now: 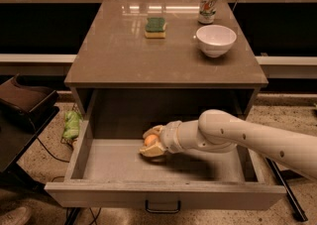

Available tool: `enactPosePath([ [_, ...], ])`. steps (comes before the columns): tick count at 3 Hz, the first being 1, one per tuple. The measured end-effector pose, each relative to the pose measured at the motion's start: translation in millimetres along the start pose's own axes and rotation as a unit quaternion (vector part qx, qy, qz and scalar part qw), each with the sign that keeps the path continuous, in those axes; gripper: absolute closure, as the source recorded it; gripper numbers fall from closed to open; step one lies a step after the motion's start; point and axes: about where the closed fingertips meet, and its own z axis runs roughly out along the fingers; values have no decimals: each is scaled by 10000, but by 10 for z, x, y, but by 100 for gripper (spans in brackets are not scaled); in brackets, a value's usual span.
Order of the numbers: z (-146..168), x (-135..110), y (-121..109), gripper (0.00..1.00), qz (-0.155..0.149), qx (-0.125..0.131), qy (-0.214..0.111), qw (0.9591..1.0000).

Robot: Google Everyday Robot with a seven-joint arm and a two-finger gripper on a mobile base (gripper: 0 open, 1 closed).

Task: Place orange into top drawer

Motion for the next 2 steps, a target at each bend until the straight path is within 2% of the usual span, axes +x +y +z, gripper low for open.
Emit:
enactPosePath([
  [2, 28, -12, 22, 13, -8, -33, -5, 10000],
])
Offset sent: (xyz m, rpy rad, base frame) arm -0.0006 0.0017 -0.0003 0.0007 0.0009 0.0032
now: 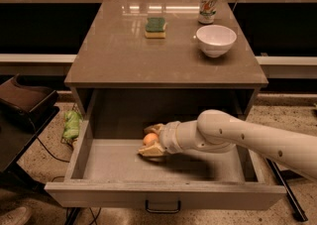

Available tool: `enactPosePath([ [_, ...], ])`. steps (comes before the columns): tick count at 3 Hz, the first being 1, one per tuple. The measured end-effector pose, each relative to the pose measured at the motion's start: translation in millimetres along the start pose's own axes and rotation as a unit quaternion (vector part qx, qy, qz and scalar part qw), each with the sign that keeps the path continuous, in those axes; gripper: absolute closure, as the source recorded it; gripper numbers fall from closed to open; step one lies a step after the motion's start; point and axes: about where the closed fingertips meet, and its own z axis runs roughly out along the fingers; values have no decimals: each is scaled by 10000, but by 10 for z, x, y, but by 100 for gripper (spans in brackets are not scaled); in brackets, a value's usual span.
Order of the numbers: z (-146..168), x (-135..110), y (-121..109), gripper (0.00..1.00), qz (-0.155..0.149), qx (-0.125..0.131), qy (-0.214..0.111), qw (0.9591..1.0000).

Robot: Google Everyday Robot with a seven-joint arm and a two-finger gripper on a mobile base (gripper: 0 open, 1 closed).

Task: Place orange into top drawer

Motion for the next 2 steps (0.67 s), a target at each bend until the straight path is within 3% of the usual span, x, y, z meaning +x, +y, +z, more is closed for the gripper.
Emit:
enactPosePath([
  [1, 13, -5, 10, 0, -4, -15, -2, 10000],
  [2, 13, -6, 10, 0, -4, -16, -3, 10000],
])
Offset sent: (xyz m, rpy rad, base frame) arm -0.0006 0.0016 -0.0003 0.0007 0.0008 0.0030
